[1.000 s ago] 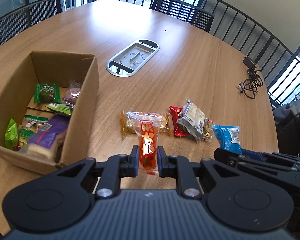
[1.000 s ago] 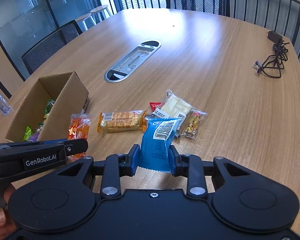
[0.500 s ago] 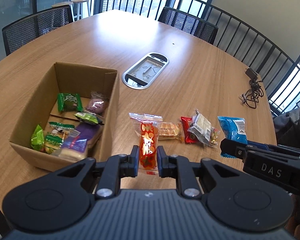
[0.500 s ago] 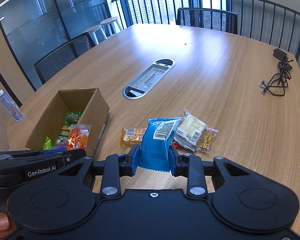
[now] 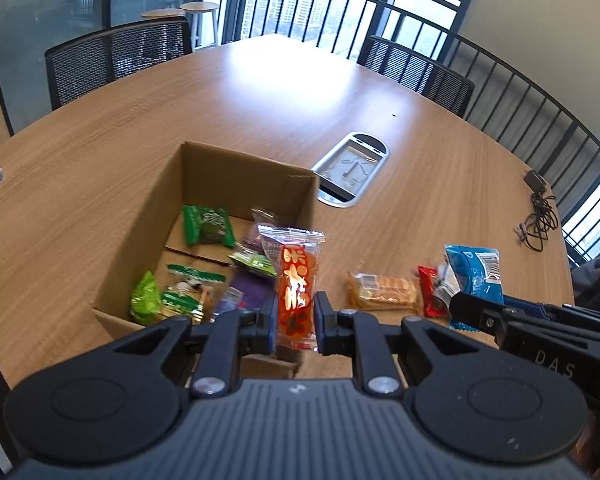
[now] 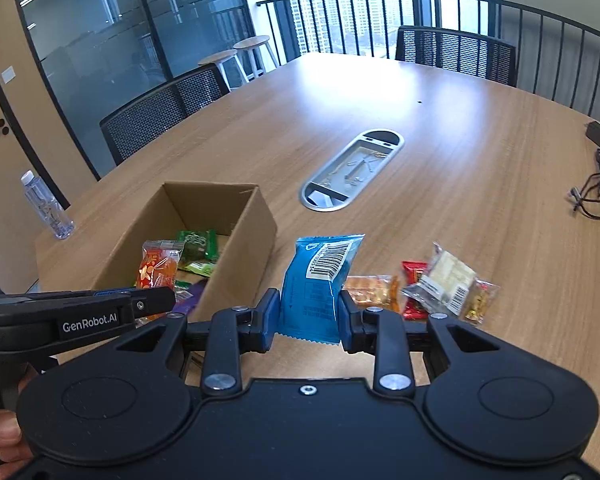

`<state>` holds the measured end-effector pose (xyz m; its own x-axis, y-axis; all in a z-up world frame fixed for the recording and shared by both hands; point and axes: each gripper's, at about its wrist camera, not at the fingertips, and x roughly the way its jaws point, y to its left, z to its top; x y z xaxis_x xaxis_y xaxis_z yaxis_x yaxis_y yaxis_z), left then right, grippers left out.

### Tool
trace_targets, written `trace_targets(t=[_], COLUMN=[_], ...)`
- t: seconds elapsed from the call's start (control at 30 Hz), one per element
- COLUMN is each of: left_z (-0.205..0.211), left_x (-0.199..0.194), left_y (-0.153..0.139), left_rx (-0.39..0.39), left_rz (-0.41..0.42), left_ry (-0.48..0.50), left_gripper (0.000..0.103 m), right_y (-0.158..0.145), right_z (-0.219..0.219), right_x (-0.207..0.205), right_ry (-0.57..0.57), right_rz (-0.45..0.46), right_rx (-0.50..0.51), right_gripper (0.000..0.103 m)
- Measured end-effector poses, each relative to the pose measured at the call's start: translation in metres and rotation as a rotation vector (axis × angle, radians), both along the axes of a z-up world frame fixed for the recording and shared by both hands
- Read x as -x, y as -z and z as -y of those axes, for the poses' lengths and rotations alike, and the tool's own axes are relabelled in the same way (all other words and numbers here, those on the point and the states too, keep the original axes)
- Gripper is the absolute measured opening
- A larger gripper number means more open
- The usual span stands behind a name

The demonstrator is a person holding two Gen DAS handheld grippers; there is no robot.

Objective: Organize snacks
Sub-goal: 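Carry the orange candy to the box with the left tool while the right tool carries the blue packet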

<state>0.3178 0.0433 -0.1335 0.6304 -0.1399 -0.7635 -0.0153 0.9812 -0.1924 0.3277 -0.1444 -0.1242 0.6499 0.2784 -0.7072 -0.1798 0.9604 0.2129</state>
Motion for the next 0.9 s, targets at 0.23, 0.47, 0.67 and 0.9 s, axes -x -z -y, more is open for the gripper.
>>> trace_targets(t=[0.23, 0.47, 0.67, 0.9], left_z=[-0.03, -0.052, -0.068, -0.081], left_x=[-0.01, -0.021, -0.03, -0.032], left_y=[0.001, 0.004, 0.01, 0.015], left_rx=[-0.01, -0.012, -0.004, 0.008], left_rz=[0.002, 0.0, -0.01, -0.018], left_ry=[-0.044, -0.084, -0.12, -0.164], left_gripper=[0.017, 0.017, 0.018, 0.026], right_y=[-0.005, -0.006, -0.006, -0.001], right_z=[-0.027, -0.049, -0.065, -0.083], right_x=[-0.01, -0.02, -0.027, -0.032], right_ry=[-0.04, -0.086, -0.116, -0.164], right_rz=[0.012, 0.015, 0.011, -0.002], right_rx=[-0.005, -0.002, 0.003, 0.005], right_gripper=[0.03, 0.03, 0.03, 0.03])
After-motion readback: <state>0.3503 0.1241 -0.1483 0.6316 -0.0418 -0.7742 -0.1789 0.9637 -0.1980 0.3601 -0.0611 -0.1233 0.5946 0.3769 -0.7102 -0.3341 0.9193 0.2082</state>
